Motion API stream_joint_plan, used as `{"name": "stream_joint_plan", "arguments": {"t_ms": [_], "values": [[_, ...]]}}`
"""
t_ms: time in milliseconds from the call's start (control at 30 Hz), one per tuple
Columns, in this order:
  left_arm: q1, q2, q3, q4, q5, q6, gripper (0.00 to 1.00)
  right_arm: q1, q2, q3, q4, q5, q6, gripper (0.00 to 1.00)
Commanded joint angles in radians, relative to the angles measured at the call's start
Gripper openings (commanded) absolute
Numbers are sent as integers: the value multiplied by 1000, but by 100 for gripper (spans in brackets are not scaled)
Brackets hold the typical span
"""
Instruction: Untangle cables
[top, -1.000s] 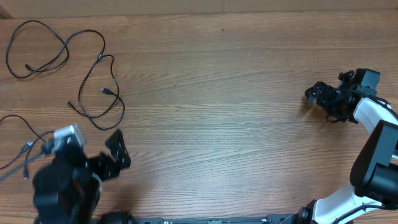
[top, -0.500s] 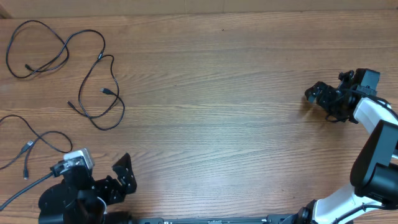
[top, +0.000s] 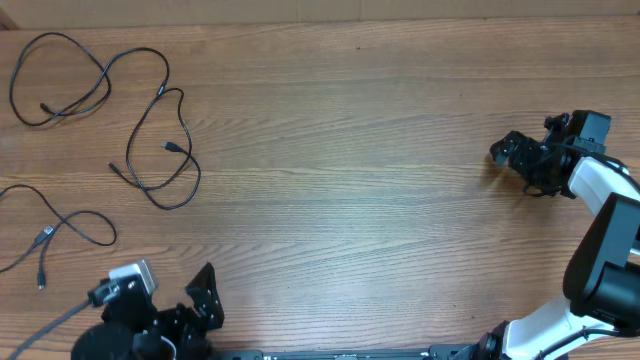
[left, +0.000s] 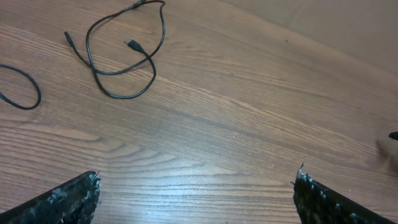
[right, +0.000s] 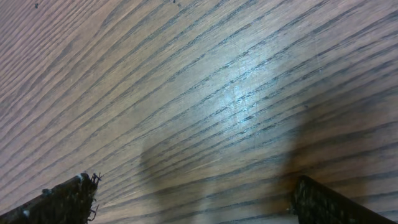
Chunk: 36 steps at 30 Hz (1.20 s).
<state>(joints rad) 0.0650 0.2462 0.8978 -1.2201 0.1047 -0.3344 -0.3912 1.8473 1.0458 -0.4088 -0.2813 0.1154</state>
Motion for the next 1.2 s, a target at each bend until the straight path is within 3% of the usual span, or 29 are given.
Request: {"name": "stream_joint_plan", "arguments": {"t_ms": [0, 333, 667, 867, 1167], "values": [[-6, -94, -34, 4, 1, 5, 100, 6, 21, -24, -20, -9, 15, 100], [-54, -225, -66, 24, 1, -3, 100, 6, 21, -24, -20, -9, 15, 100], [-83, -243, -105, 71, 5, -14, 99, 6, 21, -24, -20, -9, 15, 100], [-118, -243, -172, 238, 16, -2, 100, 6, 21, -24, -20, -9, 15, 100], [-117, -243, -392, 632, 14, 161, 99, 6, 21, -24, -20, -9, 15, 100]]}}
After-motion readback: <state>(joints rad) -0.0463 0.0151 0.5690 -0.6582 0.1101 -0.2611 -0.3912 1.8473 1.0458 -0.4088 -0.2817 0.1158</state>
